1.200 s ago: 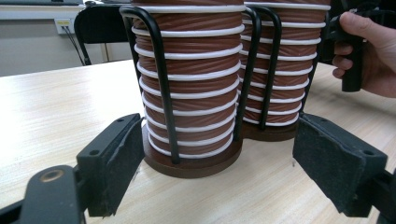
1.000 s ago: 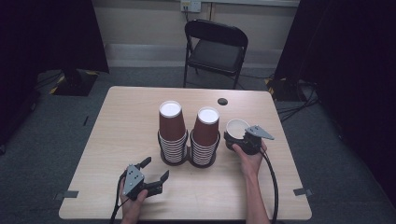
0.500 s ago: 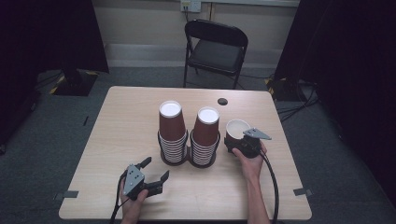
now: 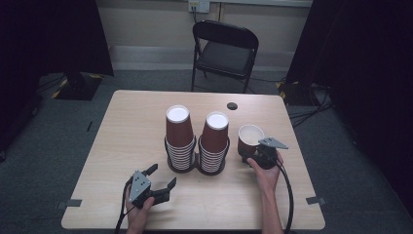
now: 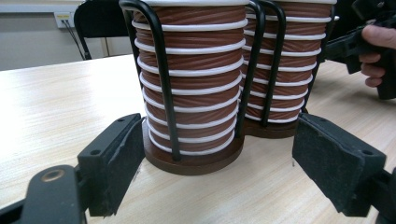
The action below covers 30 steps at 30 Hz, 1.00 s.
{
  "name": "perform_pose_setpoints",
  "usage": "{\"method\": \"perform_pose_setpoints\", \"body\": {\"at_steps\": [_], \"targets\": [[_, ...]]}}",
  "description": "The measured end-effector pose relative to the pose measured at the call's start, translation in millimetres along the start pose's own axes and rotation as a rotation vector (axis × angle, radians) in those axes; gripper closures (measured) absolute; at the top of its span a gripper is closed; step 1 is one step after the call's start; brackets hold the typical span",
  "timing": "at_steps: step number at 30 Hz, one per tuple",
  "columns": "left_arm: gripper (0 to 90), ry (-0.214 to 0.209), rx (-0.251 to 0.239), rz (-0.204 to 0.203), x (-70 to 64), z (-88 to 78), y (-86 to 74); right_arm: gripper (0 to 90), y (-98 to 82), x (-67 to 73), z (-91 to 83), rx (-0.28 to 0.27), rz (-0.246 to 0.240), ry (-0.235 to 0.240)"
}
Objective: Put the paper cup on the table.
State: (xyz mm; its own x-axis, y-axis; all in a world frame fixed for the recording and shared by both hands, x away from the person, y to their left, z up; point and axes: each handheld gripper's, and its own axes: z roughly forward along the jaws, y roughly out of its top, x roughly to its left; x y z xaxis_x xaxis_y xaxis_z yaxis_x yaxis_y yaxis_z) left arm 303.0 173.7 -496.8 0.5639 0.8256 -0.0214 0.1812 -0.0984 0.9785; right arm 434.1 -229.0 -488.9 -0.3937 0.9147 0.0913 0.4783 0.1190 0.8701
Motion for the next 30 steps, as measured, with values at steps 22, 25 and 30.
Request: {"method": "perform_pose_setpoints", "body": {"at_steps": [22, 25, 30], "targets": [[16.9, 0.030, -0.010, -0.036, 1.5, -0.8, -0.5, 13.2, -15.1, 12.9, -40.2, -0.117, 0.052, -0.006], [16.9, 0.030, -0.009, -0.038, 1.7, -1.0, -0.4, 13.7, -19.4, 17.7, -47.7, -0.131, 0.040, -0.006], [17.0, 0.038, 0.003, -0.042, 0.8, -1.3, -0.3, 15.6, -25.8, 28.0, -59.8, -0.173, 0.042, 0.012]]}}
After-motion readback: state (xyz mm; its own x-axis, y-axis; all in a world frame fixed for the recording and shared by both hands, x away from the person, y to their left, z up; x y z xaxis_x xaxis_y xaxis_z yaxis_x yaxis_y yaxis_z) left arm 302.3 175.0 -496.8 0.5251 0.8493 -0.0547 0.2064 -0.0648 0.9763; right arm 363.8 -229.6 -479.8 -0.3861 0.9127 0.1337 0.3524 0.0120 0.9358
